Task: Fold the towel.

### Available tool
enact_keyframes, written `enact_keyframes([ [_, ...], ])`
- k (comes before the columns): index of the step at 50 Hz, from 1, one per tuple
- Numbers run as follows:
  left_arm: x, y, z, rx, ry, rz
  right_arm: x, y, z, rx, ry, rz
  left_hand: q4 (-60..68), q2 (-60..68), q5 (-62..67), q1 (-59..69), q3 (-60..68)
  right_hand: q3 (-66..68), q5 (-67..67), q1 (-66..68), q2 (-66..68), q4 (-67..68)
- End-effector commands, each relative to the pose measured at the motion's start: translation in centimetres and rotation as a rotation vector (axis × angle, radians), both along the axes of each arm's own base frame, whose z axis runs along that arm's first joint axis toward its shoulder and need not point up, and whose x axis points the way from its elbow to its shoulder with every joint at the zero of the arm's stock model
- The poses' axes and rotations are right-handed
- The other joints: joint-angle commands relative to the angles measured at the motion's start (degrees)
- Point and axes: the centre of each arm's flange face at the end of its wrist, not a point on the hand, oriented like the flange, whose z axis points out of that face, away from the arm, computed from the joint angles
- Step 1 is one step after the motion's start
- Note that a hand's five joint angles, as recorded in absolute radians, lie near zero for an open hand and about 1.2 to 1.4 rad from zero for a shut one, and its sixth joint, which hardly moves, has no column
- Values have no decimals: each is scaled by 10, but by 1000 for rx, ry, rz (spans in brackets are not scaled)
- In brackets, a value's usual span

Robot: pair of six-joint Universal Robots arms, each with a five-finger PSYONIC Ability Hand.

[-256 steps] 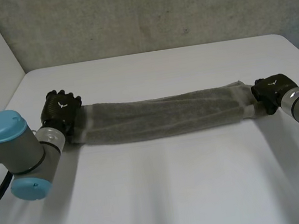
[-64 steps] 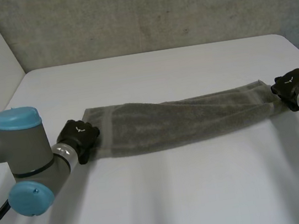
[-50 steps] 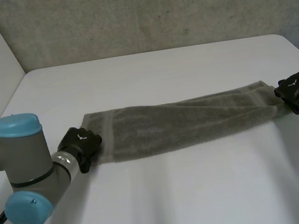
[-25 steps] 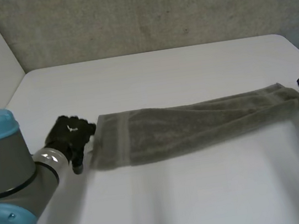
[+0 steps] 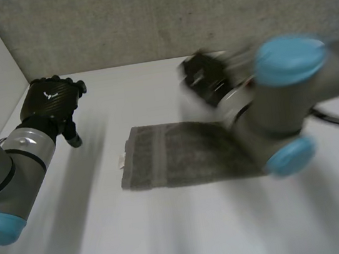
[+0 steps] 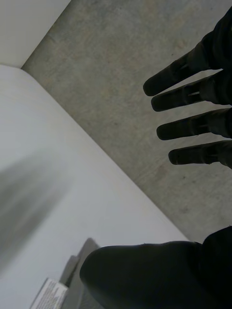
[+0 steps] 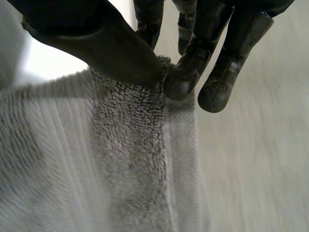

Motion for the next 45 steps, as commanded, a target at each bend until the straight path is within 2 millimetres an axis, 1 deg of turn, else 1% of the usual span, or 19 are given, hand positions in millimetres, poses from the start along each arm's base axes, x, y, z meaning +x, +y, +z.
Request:
enact_keyframes([
  [1, -6, -1, 4, -8, 23, -11, 74, 89, -92, 4, 182, 337, -54, -61, -133, -51, -45, 33, 18, 36, 606, 28],
  [4, -6, -1, 3, -5, 23, -12, 79, 102, -107, 28, 200, 376, -56, -62, -135, -53, -46, 33, 18, 36, 606, 28],
  [10, -7, 0, 2, -3, 23, -17, 81, 103, -106, 25, 178, 377, -56, -62, -135, -53, -46, 33, 18, 36, 606, 28],
  [11, -9, 1, 2, -3, 23, -21, 80, 100, -106, 27, 158, 371, -56, -62, -135, -53, -46, -18, -33, -15, 555, -23],
  [12, -9, 1, 3, -6, 24, -23, 80, 98, -105, 39, 133, 365, -56, -62, -135, -53, -46, -288, -303, -285, 284, -293],
  [13, -9, 1, 3, -6, 24, -23, 80, 98, -105, 39, 133, 365, -56, -62, -135, -53, -46, -291, -306, -288, 282, -296],
  [14, -10, 1, 3, -9, 25, -26, 78, 97, -103, 57, 104, 356, -56, -62, -135, -53, -46, -526, -541, -523, 47, -531],
  [15, -10, 1, 3, -9, 25, -26, 78, 97, -103, 58, 104, 356, -56, -62, -135, -53, -46, -528, -543, -525, 45, -533],
  [16, -11, 1, 3, -10, 26, -28, 77, 97, -97, 81, 69, 350, -56, -62, -135, -53, -46, -667, -682, -664, -94, -672],
  [18, -12, 0, 3, -13, 28, -28, 75, 99, -86, 105, 22, 345, -56, -62, -135, -53, -46, -667, -682, -664, -94, -672],
  [20, -17, 1, 3, -17, 33, -43, 69, 99, -61, 163, -92, 328, -56, -62, -135, -53, -46, -667, -682, -664, -94, -672],
  [23, -21, 3, 4, -17, 40, -55, 62, 91, -48, 197, -163, 301, -56, -62, -135, -53, -46, -667, -682, -664, -94, -672],
  [28, -41, 11, 2, -1, 79, -111, 18, 54, 6, 344, -485, 170, -54, -61, -133, -51, -45, -667, -682, -664, -94, -672],
  [29, -41, 11, 2, -1, 79, -111, 18, 54, 6, 344, -486, 170, -54, -61, -133, -51, -45, -667, -682, -664, -94, -672],
  [31, -52, 13, -3, 15, 93, -138, -7, 35, 22, 402, -605, 95, -47, -54, -127, -44, -38, -667, -682, -664, -94, -672],
  [34, -58, 14, -7, 25, 94, -153, -19, 28, 26, 428, -642, 57, -44, -50, -123, -41, -34, -667, -682, -664, -94, -672],
  [36, -70, 17, -16, 41, 86, -180, -45, 18, 25, 490, -661, -33, -29, -35, -108, -26, -19, -667, -682, -664, -94, -672],
  [39, -80, 21, -28, 67, 74, -206, -66, 11, 15, 550, -640, -119, -17, -24, -96, -14, -8, -667, -682, -664, -94, -672],
  [45, -94, 28, -48, 111, 50, -250, -87, 12, -1, 633, -609, -191, -17, -23, -96, -14, -8, -667, -682, -664, -94, -672],
])
